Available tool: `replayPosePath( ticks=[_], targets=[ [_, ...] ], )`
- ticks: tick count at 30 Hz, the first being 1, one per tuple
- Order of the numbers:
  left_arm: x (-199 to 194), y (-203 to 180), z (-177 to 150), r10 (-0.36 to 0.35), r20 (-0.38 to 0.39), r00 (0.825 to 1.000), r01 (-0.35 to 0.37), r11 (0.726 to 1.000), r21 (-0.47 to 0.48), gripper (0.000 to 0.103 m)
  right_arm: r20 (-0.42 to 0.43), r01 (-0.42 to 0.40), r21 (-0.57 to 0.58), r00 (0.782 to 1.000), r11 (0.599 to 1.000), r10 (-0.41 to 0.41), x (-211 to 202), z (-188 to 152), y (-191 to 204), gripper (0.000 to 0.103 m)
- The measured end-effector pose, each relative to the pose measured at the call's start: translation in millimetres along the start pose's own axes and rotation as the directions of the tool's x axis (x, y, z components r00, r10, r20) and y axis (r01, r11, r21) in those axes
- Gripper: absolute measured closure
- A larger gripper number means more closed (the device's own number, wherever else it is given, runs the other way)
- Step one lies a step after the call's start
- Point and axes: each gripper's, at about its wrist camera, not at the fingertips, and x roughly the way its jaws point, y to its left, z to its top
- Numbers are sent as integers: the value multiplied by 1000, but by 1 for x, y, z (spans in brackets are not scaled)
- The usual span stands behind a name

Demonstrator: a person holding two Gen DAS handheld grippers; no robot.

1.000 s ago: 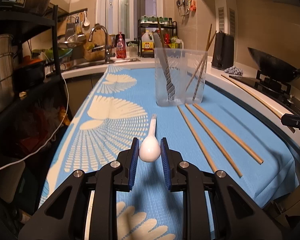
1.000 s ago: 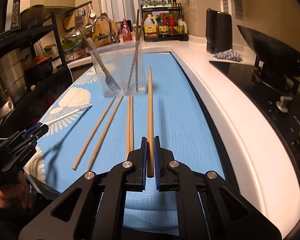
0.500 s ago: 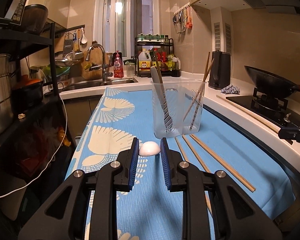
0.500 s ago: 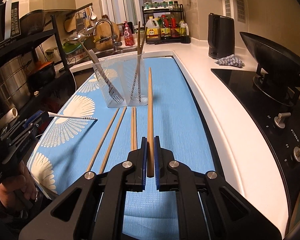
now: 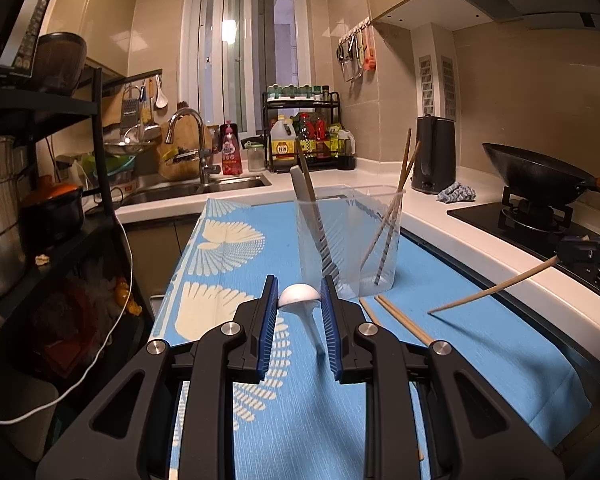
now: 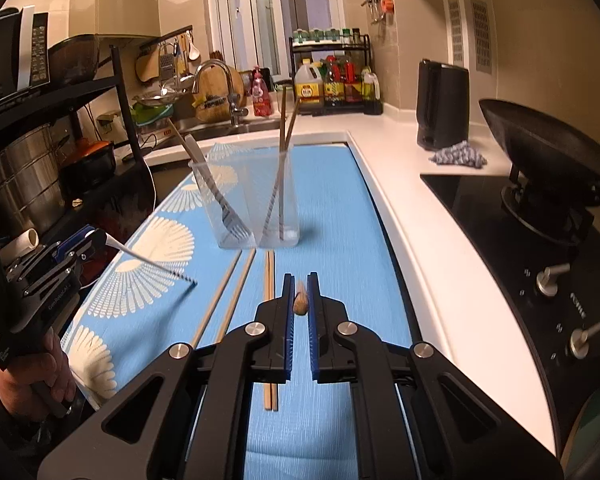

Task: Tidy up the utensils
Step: 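Lift the spoon with the left tool while the right tool lifts its chopstick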

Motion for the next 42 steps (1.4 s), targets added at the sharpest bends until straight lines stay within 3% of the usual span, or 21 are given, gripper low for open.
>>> replayPosePath(
  ticks=[6, 16, 31, 42],
  targets=[
    [5, 3, 17, 3, 0, 1000, -3, 1000, -15, 81, 59, -8, -19, 998, 1000, 9, -5, 32, 3, 97],
    [18, 4, 46, 4, -98, 995, -6, 1000, -25, 82, 90, -21, -65, 996, 998, 27, 1, 68, 16, 97],
    [28, -1, 91, -21, -92, 996, 22, 1000, 8, 82, 124, -58, -91, 990, 994, 69, 10, 112, 33, 97],
    [39, 2, 180, -171, -48, 984, 170, 985, -24, 82, 217, -121, -115, 965, 986, 144, 8, 193, 47, 97]
  ],
)
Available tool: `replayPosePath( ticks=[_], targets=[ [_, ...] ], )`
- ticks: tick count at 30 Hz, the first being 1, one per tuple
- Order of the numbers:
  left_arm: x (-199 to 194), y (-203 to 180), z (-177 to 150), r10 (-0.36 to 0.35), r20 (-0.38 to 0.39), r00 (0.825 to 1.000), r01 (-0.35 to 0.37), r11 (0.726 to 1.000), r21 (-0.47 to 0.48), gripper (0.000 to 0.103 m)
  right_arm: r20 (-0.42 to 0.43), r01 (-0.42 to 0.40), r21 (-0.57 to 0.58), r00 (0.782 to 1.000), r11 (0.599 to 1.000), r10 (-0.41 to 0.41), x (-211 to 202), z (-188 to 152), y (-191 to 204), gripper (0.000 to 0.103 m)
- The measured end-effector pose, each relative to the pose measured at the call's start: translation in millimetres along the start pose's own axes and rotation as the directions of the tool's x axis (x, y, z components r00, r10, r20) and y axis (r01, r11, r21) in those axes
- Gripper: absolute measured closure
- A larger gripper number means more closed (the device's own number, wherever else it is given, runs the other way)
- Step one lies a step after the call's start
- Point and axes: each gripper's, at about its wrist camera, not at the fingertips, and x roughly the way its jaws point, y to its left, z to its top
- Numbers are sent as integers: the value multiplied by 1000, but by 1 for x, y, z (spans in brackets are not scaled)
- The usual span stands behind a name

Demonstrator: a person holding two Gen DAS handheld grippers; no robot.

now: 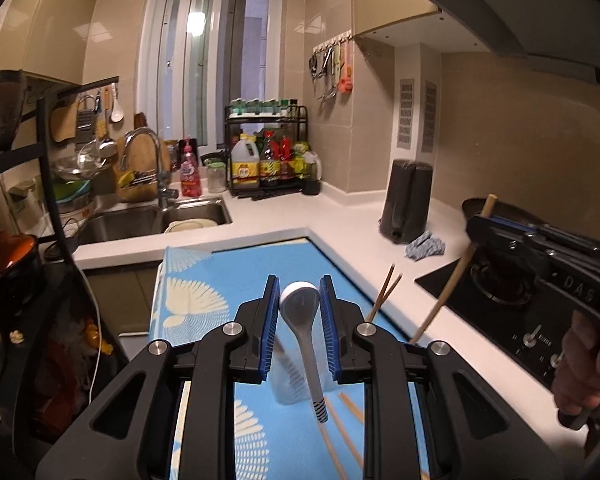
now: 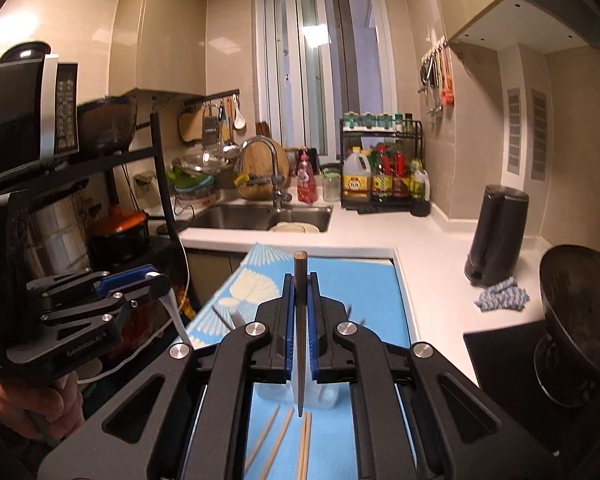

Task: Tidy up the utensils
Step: 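Lift the spoon with the left tool while the right tool lifts its chopstick, then lower the spoon into the container and open the left tool while the right releases its chopstick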

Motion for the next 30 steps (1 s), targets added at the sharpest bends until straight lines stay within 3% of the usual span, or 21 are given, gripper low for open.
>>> replayPosePath(
  ticks=[6, 11, 16, 21, 30],
  targets=[
    [20, -1, 38, -10, 50, 999, 10, 1000, 9, 82, 58, -6, -12, 998, 1000, 6, 18, 42, 2, 97],
    [59, -4, 48, 34, 67, 997, -38, 998, 55, 82, 63, 11, -11, 998, 1000, -11, 47, 50, -3, 97],
    [103, -4, 32, 58, 12, 998, -58, 995, 82, 83, 18, 19, 3, 1000, 1000, -19, 84, 27, -12, 97],
    [134, 2, 4, 35, -81, 996, -31, 998, 51, 83, -63, 9, 45, 998, 999, -7, 115, -11, -23, 97],
    [161, -4, -36, 2, -205, 979, 9, 999, 50, 83, -127, 4, 46, 992, 999, 2, 128, -51, -23, 97]
  ],
)
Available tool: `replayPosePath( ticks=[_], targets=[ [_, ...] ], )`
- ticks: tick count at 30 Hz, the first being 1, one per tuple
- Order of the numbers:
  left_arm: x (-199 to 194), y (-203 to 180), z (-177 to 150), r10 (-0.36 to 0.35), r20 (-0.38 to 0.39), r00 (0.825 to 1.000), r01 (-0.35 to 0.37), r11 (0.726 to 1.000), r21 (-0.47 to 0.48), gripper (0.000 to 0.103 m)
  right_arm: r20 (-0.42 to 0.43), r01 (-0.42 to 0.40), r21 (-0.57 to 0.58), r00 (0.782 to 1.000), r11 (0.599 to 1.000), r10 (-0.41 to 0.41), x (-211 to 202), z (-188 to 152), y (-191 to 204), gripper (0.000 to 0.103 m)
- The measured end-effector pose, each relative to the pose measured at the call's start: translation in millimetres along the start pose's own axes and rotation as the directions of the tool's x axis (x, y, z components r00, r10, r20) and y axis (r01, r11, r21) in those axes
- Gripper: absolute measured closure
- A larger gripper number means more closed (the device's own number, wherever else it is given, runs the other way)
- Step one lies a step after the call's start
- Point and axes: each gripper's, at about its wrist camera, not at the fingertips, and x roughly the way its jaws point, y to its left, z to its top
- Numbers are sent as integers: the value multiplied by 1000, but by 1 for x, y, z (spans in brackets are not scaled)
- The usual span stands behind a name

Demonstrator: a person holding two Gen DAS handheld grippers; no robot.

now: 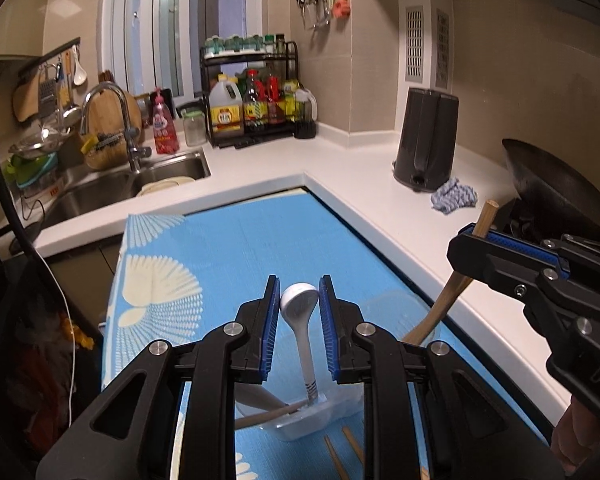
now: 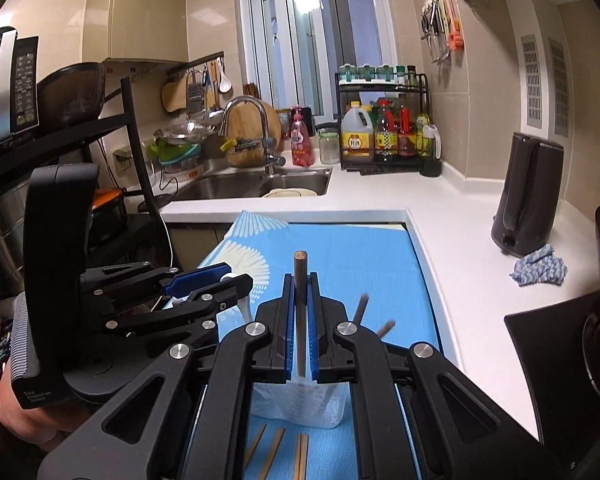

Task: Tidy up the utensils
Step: 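Lower the spoon into the container and open the left tool while the right releases its chopstick, then withdraw both open tools toward the remaining chopsticks on the cloth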

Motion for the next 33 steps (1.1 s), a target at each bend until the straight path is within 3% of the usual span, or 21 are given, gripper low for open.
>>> replayPosePath(
  ticks=[6, 9, 12, 21, 28, 33],
  targets=[
    [-4, -1, -8, 10, -17, 1000, -11, 1000, -18, 81, -44, 7, 13, 999, 1000, -6, 2, -15, -2, 93],
    [-19, 0, -8, 10, 0, 1000, -10, 999, -33, 73, -49, 11, 20, 999, 1000, -10, -4, -16, -2, 90],
    [-38, 2, -6, 13, 27, 1000, -12, 999, -44, 66, -34, 20, 20, 999, 1000, -19, -17, -14, 1, 78],
    [-99, 4, -20, 20, 95, 995, -11, 995, -95, 54, 25, 48, -7, 999, 999, -48, -78, -17, 22, 75],
    [-136, -1, -69, 40, 115, 993, -24, 990, -141, 50, 72, 64, 14, 995, 998, -65, -128, -55, 27, 74],
    [-143, -15, -121, 89, 145, 985, -67, 987, -145, 50, 71, 89, 30, 993, 996, -91, -141, -102, 24, 74]
  ],
)
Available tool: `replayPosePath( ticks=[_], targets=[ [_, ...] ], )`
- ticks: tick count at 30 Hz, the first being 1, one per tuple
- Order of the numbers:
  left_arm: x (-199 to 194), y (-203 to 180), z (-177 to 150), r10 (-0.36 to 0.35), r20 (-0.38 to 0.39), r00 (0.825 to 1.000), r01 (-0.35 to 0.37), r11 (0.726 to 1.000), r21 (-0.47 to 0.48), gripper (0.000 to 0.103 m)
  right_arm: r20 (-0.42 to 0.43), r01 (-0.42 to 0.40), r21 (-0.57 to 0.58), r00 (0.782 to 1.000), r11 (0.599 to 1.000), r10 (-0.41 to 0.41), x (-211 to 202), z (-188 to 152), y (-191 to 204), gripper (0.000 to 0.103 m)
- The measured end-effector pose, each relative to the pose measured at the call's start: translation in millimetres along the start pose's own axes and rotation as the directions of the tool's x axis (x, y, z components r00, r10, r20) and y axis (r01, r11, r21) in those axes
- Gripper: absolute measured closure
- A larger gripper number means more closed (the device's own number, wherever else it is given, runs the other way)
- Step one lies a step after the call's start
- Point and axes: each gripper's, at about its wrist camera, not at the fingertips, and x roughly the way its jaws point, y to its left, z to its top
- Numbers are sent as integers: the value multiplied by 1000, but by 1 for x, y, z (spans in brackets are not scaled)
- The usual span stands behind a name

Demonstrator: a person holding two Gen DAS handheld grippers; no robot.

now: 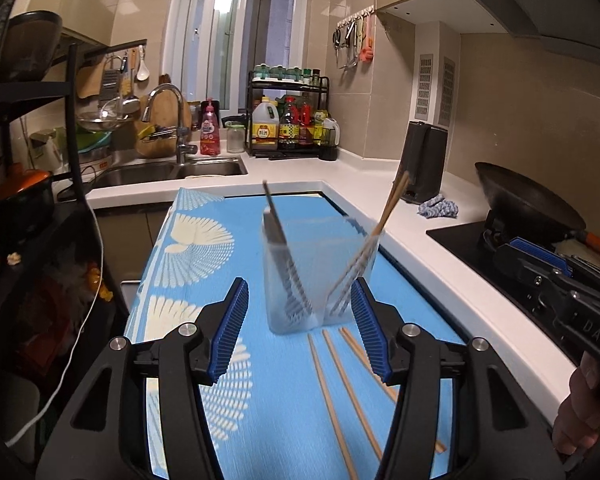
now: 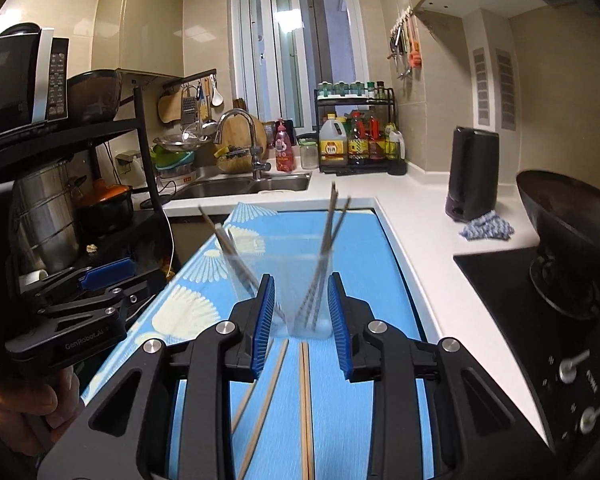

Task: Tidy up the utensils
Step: 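Withdraw both open tools toward the remaining chopsticks on the cloth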

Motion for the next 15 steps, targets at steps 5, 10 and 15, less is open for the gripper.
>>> replayPosePath(
  ticks=[5, 10, 15],
  targets=[
    [0, -1, -54, 30, -14, 999, -31, 999, -16, 50, -45, 29, 30, 999, 999, -28, 0, -54, -12, 74],
    [11, -2, -103, 28, -86, 996, -32, 999, -44, 76, -158, 60, 75, 986, 995, -48, 18, -107, -27, 74],
    [15, -13, -137, 16, -135, 991, -20, 999, -30, 80, -241, 50, 80, 970, 995, -30, 35, -137, -29, 74]
  ],
)
